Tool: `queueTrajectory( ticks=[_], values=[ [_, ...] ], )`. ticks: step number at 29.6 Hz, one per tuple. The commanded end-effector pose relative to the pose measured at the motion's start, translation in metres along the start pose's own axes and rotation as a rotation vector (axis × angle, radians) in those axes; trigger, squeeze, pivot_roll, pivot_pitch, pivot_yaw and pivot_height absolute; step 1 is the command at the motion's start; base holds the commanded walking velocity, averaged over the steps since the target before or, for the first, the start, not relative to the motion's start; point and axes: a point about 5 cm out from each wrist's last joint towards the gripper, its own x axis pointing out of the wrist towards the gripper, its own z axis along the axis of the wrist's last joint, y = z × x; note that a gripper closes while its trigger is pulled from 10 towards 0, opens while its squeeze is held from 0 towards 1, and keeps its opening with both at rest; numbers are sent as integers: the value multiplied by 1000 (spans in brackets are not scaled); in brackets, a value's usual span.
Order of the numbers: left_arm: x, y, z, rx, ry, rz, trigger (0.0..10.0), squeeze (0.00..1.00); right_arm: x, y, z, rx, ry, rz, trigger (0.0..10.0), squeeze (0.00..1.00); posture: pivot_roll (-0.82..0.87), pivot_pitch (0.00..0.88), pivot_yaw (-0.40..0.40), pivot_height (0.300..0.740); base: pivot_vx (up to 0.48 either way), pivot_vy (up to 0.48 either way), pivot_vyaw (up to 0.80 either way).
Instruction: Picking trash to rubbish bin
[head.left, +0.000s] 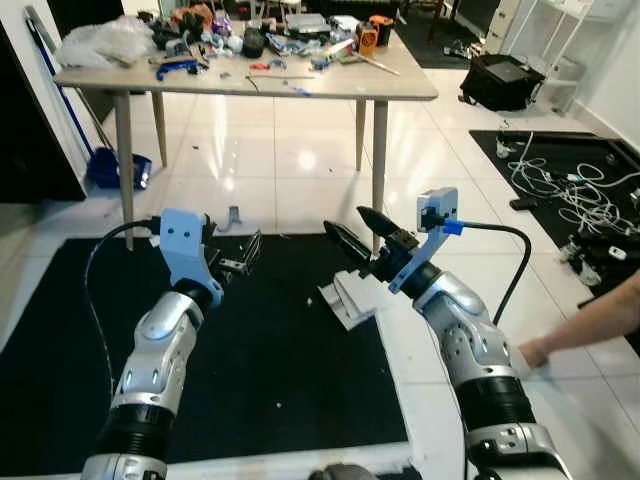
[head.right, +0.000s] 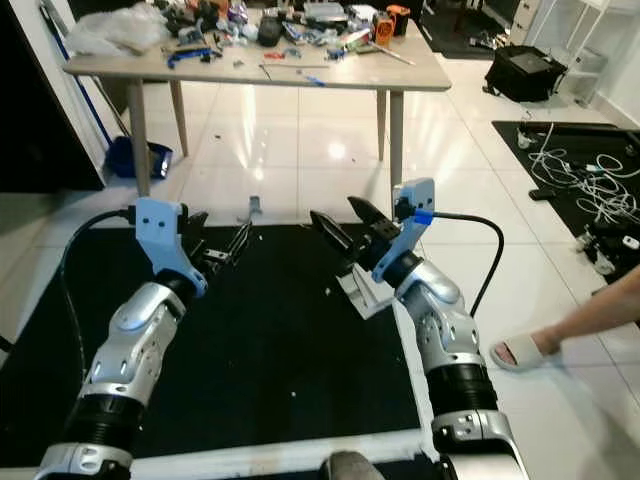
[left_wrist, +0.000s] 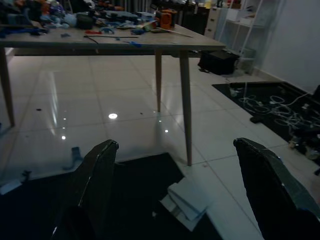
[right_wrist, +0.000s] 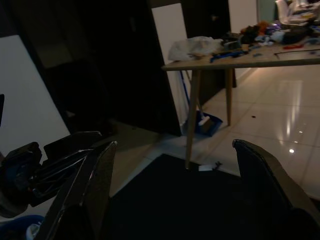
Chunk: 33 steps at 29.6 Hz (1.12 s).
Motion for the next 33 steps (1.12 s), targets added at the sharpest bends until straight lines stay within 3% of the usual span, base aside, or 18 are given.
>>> queueTrajectory(
  ticks=[1,16,24,33],
  values=[
    [0,0,-2,10,9,-8,10000,0,0,-1,1,-7,-3,-6,10000,0,3,0,-12,740,386,0,0],
    [0,-1,-3,14,7,-18,10000,0,0,-1,0,-15,6,-4,10000,0,2,0,-14,740,388,0,0],
    [0,-1,-3,14,5,-19,10000,0,0,-1,0,-13,8,0,10000,0,4,0,-14,740,390,0,-800],
    [0,-1,-1,17,-3,-16,10000,0,1,-1,2,-18,0,-3,10000,0,1,0,-12,740,391,0,0]
  ],
)
